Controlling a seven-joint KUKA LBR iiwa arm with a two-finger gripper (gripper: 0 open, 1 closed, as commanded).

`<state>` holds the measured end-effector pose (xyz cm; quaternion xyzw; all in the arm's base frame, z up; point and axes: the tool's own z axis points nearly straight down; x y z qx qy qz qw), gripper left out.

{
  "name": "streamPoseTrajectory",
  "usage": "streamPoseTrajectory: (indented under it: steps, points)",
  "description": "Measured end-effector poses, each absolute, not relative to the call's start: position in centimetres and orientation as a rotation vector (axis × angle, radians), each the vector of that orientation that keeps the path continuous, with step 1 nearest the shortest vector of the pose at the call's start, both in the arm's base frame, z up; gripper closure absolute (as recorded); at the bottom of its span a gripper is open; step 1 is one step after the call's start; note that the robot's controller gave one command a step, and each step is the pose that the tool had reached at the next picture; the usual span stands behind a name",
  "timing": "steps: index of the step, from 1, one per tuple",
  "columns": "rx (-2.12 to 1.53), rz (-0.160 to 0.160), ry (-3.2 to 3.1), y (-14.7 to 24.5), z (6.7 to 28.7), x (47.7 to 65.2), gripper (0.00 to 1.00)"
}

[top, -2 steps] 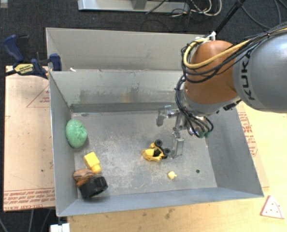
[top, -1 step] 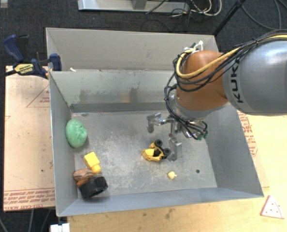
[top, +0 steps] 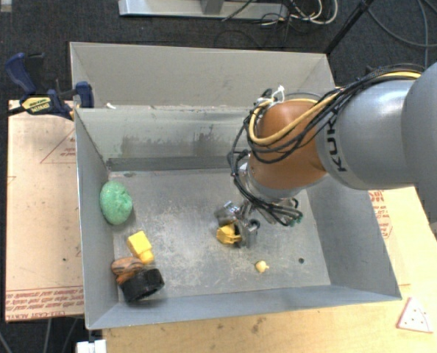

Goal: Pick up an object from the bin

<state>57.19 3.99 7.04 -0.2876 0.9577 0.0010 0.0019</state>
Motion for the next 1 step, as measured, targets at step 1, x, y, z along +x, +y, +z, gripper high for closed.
streamPoseTrajectory:
  steps: [1]
  points:
    - [-0.902,0.003,3.005,3.99,7.04,57.19,1.00]
